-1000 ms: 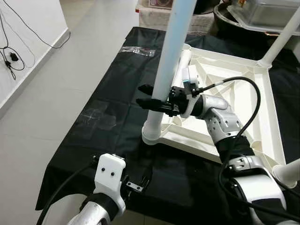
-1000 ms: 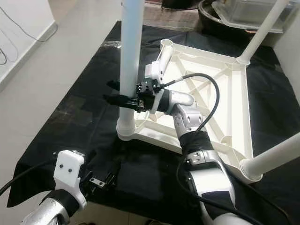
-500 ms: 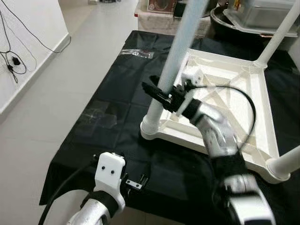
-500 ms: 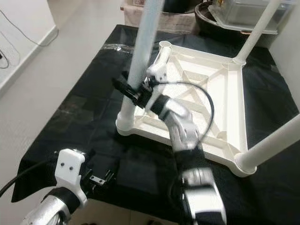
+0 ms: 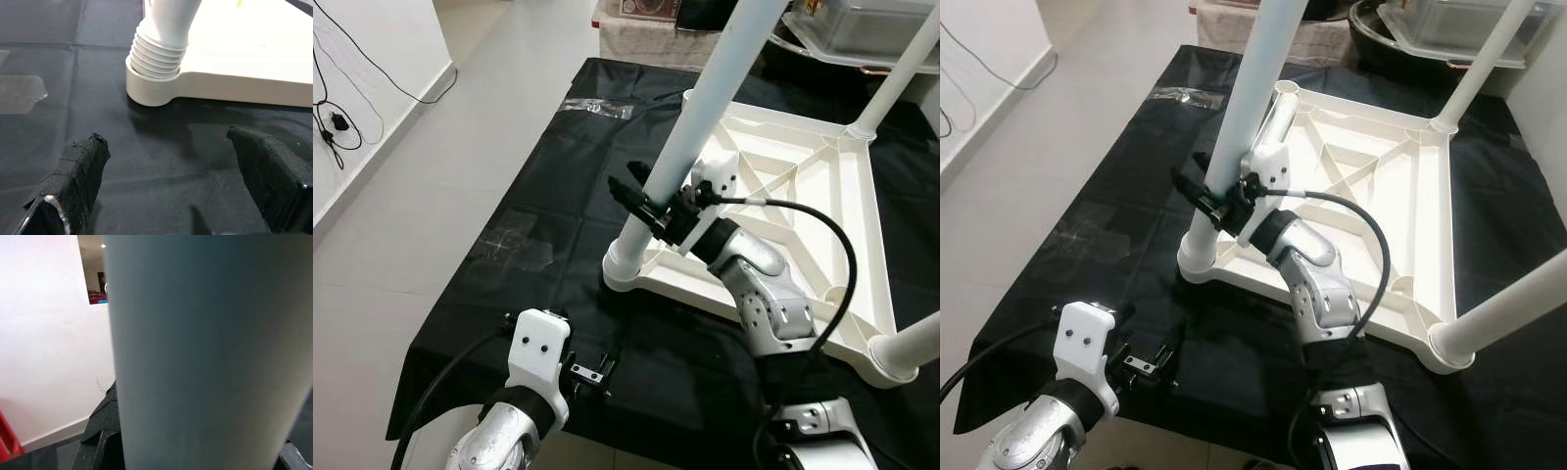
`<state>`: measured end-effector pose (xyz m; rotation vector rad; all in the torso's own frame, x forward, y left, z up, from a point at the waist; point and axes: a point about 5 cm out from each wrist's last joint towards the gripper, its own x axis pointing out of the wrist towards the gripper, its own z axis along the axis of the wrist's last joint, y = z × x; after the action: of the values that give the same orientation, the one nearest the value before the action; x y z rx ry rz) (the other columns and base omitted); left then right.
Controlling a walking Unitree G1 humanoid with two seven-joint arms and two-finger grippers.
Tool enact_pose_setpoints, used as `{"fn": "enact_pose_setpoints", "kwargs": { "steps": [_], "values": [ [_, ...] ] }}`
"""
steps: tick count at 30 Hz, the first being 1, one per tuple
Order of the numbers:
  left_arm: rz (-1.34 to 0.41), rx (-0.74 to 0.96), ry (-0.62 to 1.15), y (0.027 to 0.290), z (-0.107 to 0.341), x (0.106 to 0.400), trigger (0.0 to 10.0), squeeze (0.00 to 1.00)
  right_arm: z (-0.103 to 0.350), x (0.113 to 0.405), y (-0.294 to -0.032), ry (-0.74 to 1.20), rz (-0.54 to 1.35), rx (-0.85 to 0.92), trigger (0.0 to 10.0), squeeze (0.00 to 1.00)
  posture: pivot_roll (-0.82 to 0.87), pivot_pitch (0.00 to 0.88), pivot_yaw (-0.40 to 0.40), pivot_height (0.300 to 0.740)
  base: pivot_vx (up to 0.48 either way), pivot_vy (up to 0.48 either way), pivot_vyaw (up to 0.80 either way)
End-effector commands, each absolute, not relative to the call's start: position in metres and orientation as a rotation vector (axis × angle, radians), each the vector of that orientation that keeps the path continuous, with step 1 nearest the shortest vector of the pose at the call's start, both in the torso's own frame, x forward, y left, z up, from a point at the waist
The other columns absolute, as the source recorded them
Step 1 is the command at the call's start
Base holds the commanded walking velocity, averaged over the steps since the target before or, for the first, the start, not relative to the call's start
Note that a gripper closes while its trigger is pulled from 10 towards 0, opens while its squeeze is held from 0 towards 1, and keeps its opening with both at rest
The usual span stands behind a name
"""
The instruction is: Building children table
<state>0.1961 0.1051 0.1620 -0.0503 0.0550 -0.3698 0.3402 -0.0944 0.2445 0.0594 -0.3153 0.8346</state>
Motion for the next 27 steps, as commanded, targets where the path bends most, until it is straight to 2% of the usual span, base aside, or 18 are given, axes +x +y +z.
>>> {"fn": "enact_pose_setpoints", "kwargs": {
  "steps": [1,4,8,14,19,27],
  "values": [
    [-0.376,-0.037,0.075,0.106,0.157,0.194,10.0,0.00,0.201,0.342,-0.094,-0.075,0.928,0.053,10.0,0.00,0.13,0.174,-0.070,0.740,0.000,0.000,0.00],
    [-0.378,-0.037,0.074,0.106,0.157,0.193,10.0,0.00,0.196,0.342,-0.092,-0.037,1.006,0.046,10.0,0.00,0.13,0.181,-0.073,0.740,0.000,0.000,0.00],
    [-0.382,-0.038,0.068,0.103,0.160,0.191,10.0,0.00,0.192,0.342,-0.084,0.038,1.243,0.020,10.0,0.00,0.14,0.201,-0.088,0.740,0.000,0.000,0.00],
    [-0.384,-0.040,0.070,0.102,0.160,0.188,10.0,0.00,0.192,0.343,-0.081,0.088,1.390,0.026,10.0,0.00,0.14,0.219,-0.097,0.740,0.000,0.000,0.00],
    [-0.386,-0.040,0.069,0.101,0.162,0.184,10.0,0.00,0.187,0.338,-0.081,0.129,1.612,0.006,10.0,0.00,0.15,0.237,-0.105,0.740,0.000,0.000,0.00],
    [-0.386,-0.040,0.067,0.101,0.165,0.181,10.0,0.00,0.176,0.330,-0.083,0.179,1.757,-0.053,10.0,0.00,0.16,0.248,-0.106,0.740,0.000,0.000,0.00]
  ]
}}
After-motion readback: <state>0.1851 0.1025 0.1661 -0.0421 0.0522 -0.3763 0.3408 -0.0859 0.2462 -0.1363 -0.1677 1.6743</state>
